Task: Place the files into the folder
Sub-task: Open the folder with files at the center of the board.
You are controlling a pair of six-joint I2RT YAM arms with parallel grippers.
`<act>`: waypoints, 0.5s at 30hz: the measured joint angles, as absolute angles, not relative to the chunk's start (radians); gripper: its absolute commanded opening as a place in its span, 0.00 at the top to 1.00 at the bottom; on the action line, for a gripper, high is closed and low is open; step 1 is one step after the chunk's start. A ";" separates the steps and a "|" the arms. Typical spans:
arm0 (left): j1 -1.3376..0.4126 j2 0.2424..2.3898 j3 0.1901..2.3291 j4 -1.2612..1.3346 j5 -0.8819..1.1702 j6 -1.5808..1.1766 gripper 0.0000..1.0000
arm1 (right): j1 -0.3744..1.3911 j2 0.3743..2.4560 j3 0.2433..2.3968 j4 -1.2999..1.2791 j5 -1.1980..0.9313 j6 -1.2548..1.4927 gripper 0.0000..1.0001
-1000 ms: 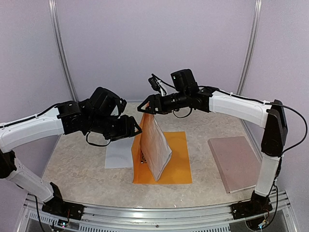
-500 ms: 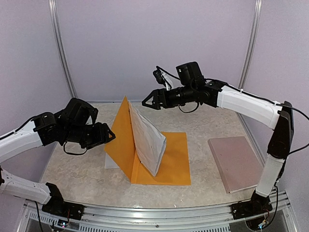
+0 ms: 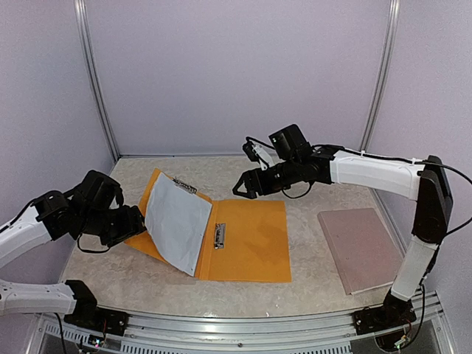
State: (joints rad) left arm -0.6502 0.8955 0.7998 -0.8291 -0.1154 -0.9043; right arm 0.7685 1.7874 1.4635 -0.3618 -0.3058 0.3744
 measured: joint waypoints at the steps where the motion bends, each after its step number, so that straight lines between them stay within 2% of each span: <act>1: -0.650 0.886 0.800 -0.831 -0.110 -0.904 0.23 | 0.768 1.788 1.444 -0.349 -0.308 0.375 0.29; 8: -0.650 0.824 0.835 -0.890 -0.107 -0.871 0.22 | 0.815 1.897 1.404 -0.290 -0.289 0.379 0.29; 15: -0.650 0.823 0.884 -0.966 -0.132 -0.851 0.18 | 0.954 2.106 1.576 -0.360 -0.137 0.354 0.26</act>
State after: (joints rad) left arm -0.6502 0.8227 0.8837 -0.9661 -0.1322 -0.8513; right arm 0.9539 2.1063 1.5761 -0.3599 -0.1371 0.3542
